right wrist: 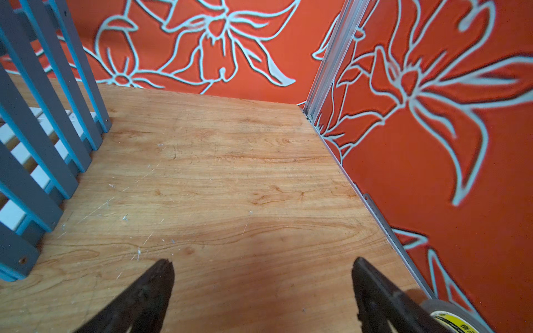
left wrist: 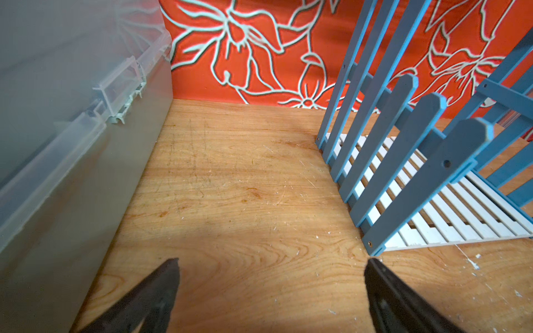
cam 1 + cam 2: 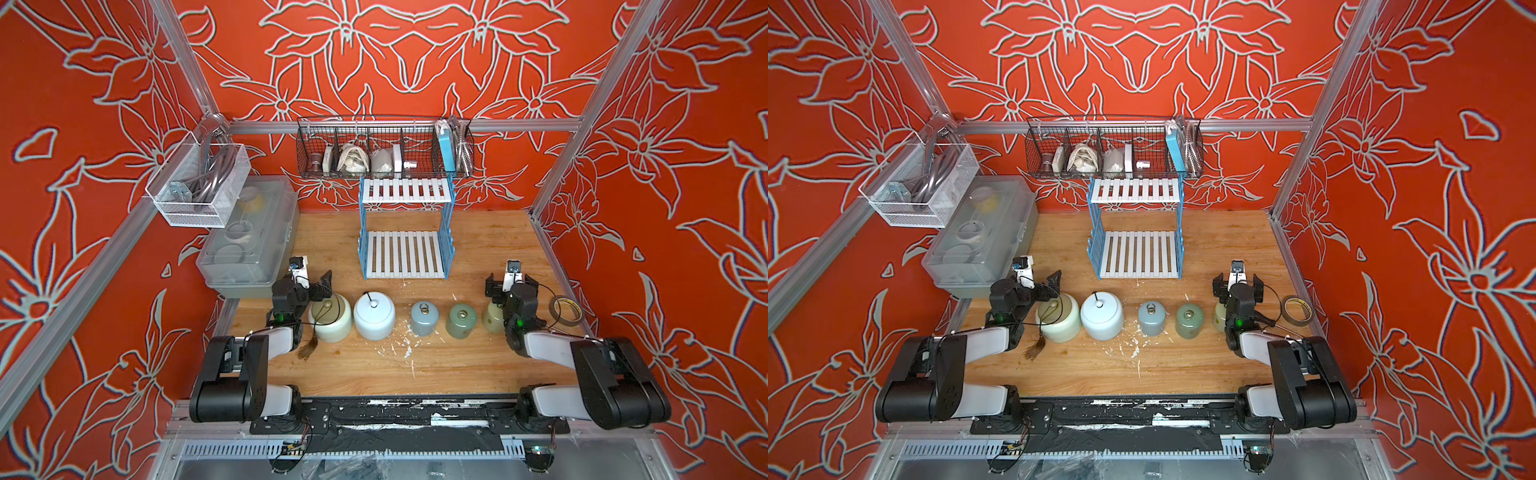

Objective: Remove the tea canisters from the shelf
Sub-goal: Reset both arms

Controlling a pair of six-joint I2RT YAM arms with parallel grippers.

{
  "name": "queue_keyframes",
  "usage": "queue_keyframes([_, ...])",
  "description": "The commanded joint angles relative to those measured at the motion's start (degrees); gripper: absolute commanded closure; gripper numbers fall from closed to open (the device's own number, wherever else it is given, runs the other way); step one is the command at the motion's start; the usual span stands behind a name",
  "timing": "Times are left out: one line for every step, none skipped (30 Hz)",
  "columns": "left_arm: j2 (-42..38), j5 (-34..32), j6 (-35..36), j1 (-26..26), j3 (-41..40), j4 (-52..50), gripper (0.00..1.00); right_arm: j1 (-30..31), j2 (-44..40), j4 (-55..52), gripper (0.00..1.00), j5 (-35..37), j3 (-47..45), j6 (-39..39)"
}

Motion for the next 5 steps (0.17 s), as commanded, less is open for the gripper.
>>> queue_keyframes([1.50, -3.10, 0.95, -0.29, -1.59, -4.97, 0.02, -0.54, -1.11, -1.96, 0.01, 0.66, -1.12, 0.44])
queue_keyframes([1.53, -3.49, 0.80, -0.28, -1.56, -4.95, 0.02, -0.54, -1.60, -2.61, 0.01, 0.68, -0.99, 0.40])
queue_keyframes([1.48, -3.60, 0.75, -0.24, -1.59, -5.01, 0.01, -0.58, -2.24, -3.11, 0.01, 0.34, -1.02, 0.24])
queue_keyframes([1.48, -3.60, 0.75, -0.29, -1.58, -5.02, 0.01, -0.46, -3.10, -3.15, 0.01, 0.15, -1.35, 0.10])
queue_keyframes([1.48, -3.60, 0.75, -0.29, -1.57, -5.02, 0.01, -0.45, -4.01, -3.09, 0.01, 0.06, -1.79, -0.04])
